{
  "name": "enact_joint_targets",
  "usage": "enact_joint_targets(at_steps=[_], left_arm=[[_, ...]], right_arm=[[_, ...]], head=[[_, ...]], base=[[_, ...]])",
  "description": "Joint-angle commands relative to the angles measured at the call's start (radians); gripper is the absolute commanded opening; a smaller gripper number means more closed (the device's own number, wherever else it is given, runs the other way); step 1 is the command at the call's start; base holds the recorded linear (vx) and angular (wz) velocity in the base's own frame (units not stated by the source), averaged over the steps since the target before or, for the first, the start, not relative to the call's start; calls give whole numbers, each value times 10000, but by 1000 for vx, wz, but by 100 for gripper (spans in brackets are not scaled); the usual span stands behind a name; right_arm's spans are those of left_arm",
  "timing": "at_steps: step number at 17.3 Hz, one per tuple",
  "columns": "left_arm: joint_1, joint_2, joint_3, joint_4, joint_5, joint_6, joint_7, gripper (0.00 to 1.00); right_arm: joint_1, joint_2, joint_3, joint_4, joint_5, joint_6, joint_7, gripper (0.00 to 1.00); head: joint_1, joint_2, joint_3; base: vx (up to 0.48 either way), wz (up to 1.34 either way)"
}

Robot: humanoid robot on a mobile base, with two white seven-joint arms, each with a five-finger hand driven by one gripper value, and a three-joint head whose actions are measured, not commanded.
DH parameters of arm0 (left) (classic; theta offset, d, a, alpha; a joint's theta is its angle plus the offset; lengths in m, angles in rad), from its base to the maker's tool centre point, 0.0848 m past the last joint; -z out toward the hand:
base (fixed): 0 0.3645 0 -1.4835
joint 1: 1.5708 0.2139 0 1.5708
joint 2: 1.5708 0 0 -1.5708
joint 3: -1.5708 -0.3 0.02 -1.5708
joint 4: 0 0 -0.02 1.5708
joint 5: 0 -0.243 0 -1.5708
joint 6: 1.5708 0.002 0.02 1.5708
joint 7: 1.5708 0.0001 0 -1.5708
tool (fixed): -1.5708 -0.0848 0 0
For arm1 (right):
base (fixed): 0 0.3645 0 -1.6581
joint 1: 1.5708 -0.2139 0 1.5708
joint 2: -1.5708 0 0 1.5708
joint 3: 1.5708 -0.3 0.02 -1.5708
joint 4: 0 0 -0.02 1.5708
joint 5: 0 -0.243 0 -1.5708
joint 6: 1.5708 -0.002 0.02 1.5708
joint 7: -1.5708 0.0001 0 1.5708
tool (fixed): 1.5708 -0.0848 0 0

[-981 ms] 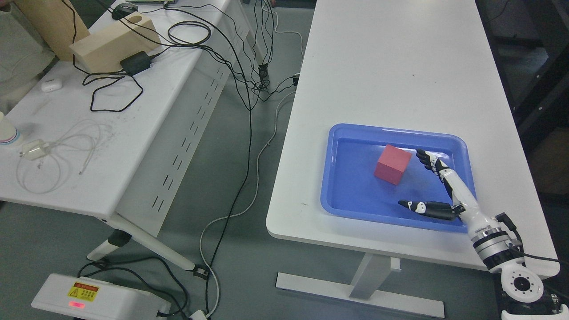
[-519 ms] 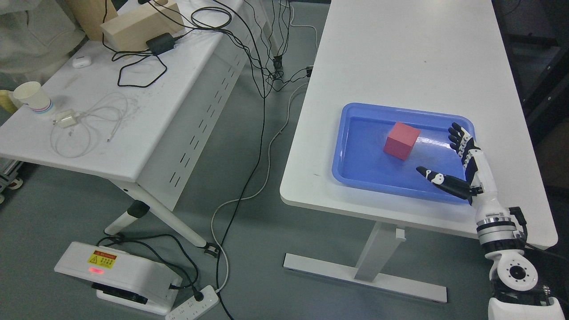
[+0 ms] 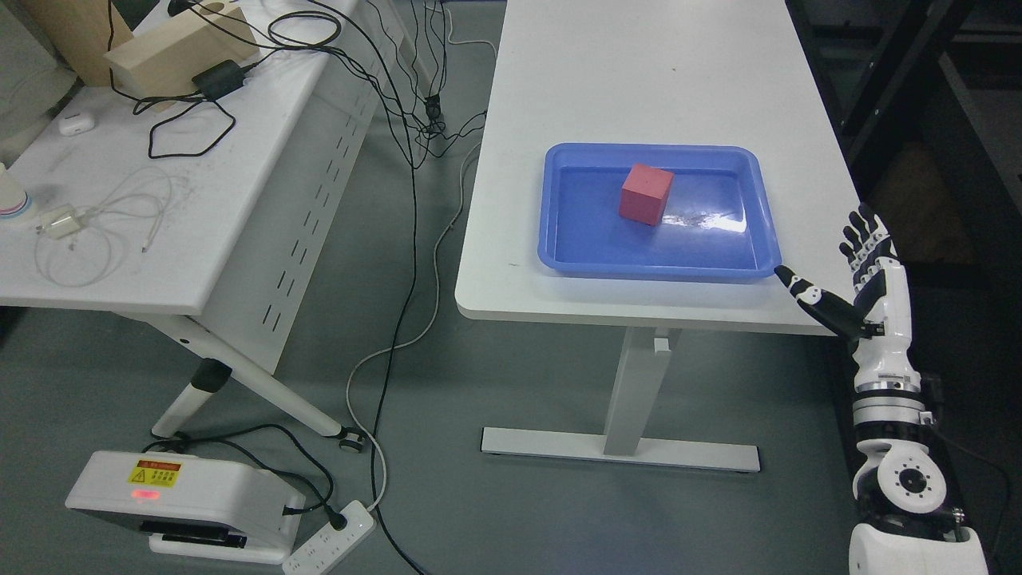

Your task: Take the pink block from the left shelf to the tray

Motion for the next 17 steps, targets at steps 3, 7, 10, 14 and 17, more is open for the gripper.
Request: enact_joint_targets(at_steps=[3,7,10,14,17], left_arm=[[-322,175,0,-175,-15,-7,6,100],[-322,175,0,-175,-15,-7,6,100],[-322,175,0,-175,0,-7,6,100],[-322,175,0,-175,0,-7,6,100],[-322,175,0,-175,0,-7,6,100]], right_arm=[[210,197,258,87,55,155,901,99],[349,197,304,118,70,171,901,99],[349,197,319,133,54,186,901,99],[349,197,381,133,39,202,916,99],[334,197,396,133,39,202,917,99]], head=[[0,0,0],[0,0,0],[0,0,0],[0,0,0],[0,0,0]], base=[[-222,-24],[-205,3],[-197,23],[-146,50],[-80,17]])
